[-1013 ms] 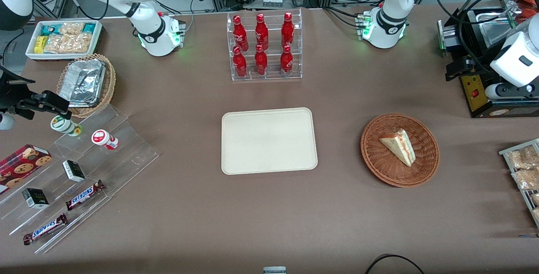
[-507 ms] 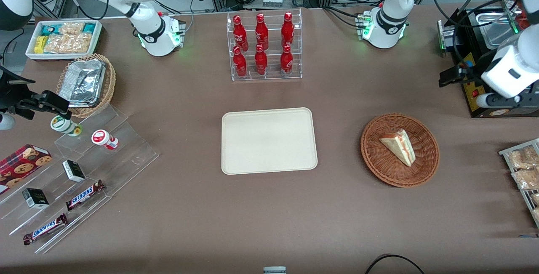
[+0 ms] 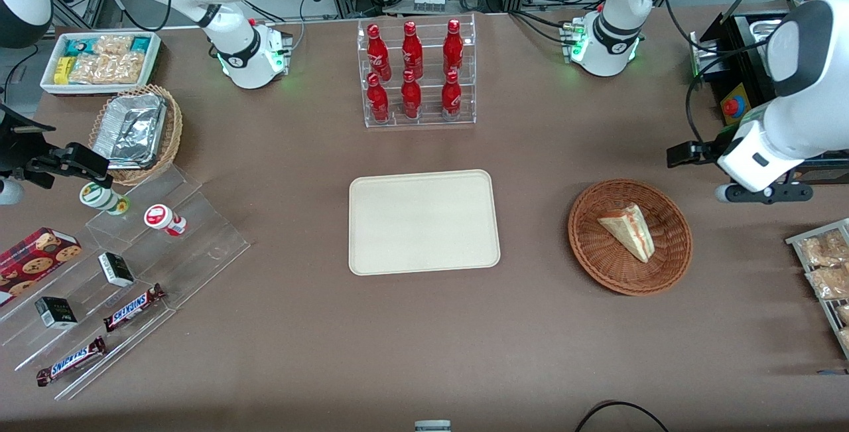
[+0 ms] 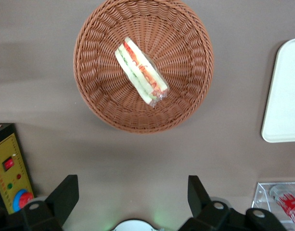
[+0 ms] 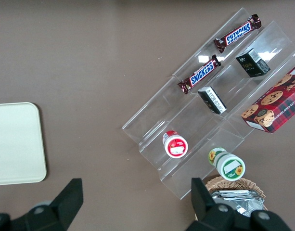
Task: Place sandwich from basket to tray
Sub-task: 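Move the left gripper over the wrapped sandwich in the wicker basket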
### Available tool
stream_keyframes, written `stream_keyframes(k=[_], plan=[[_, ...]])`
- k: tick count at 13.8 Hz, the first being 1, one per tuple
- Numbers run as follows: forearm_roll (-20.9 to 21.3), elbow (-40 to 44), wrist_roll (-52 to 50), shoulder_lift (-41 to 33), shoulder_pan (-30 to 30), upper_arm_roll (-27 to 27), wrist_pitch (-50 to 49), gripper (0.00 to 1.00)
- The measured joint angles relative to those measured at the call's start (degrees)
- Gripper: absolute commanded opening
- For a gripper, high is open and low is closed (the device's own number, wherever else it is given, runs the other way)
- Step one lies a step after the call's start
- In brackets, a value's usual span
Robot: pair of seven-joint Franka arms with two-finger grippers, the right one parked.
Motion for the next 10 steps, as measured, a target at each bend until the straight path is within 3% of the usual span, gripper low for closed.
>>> stream_keyframes(k=[6, 10], plan=[[-0.01, -8.2, -1.45, 0.39, 0.01, 0.02, 11.37, 1.0], [-0.03, -9.69, -9.75, 1.7, 0.02, 0.18, 14.24, 1.0]])
